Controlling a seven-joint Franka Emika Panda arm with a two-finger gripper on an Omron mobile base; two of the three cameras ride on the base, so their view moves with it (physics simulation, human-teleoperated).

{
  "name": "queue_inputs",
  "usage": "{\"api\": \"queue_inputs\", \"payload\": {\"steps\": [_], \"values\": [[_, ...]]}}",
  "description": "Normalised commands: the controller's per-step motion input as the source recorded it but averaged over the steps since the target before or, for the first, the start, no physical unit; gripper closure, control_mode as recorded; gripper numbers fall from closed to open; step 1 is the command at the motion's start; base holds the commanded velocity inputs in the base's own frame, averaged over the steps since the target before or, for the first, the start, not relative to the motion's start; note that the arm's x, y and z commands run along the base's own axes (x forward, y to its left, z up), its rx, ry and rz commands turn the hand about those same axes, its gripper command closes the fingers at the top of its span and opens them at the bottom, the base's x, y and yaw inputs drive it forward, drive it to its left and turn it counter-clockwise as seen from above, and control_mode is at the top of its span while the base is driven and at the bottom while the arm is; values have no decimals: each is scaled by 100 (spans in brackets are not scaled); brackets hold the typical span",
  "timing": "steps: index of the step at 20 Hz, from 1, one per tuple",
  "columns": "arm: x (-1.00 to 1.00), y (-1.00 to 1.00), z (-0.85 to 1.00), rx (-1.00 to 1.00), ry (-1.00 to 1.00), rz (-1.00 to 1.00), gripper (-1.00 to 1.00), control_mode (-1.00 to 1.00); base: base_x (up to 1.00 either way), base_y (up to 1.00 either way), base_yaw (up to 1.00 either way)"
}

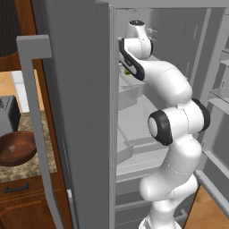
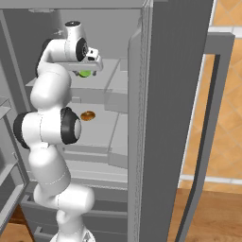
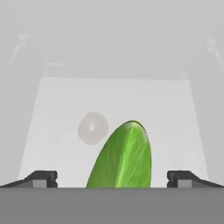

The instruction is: Grab a lemon wedge from the fridge and one ice cube from the ice bowl, and put them in the glass of lemonade.

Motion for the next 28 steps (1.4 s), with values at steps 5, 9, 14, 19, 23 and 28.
{"api": "queue_inputs", "payload": {"steps": [5,9,14,19,23,28], "values": [[0,-2,-13,1,0,0,100,-100,0,0,0],[0,0,-6,0,0,0,100,-100,0,0,0],[0,-1,-10,0,0,0,100,-100,0,0,0],[-59,-34,0,5,-5,0,100,-100,0,0,0],[-97,-45,0,10,-8,0,100,-100,0,0,0],[-100,-41,0,10,-5,0,100,-100,0,0,0]]}}
